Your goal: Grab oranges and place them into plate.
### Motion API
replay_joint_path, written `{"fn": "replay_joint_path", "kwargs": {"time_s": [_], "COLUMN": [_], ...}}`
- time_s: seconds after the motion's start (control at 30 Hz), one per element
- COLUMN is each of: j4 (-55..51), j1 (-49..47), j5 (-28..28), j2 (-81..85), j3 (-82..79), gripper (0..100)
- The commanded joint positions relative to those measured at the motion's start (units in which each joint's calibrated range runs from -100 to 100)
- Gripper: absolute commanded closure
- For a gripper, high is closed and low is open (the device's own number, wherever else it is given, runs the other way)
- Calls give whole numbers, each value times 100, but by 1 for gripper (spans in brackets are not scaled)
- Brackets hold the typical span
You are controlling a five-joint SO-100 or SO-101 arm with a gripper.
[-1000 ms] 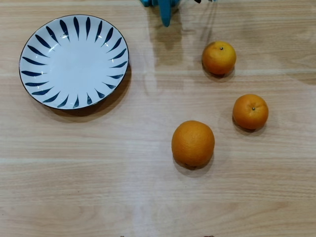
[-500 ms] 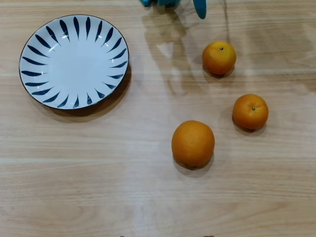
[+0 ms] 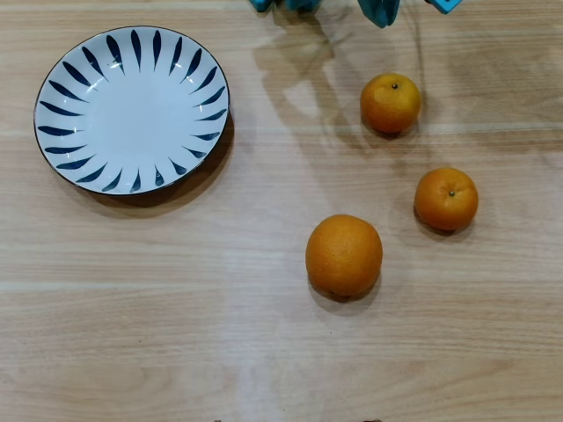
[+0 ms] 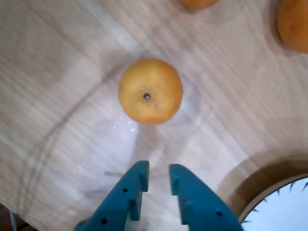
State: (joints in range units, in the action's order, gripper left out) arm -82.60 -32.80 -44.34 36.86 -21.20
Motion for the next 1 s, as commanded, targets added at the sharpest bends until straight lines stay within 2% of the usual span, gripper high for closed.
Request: {"fn": "replay_joint_path", "kwargs": {"time_s": [0.0, 0.17, 0.37, 0.43, 0.6, 0.73, 0.97], "j4": [-4, 22, -55, 5, 39, 65, 882], "j1": [-131, -115, -349, -349, -607, -906, -1019], "j5": [-41, -25, -46, -135, -1070, -1577, -1698], "j2": [-17, -34, -364, -482, -727, -1032, -1860], "j3": [287, 287, 314, 513, 550, 550, 550], "gripper": [82, 62, 48, 47, 46, 47, 47]}}
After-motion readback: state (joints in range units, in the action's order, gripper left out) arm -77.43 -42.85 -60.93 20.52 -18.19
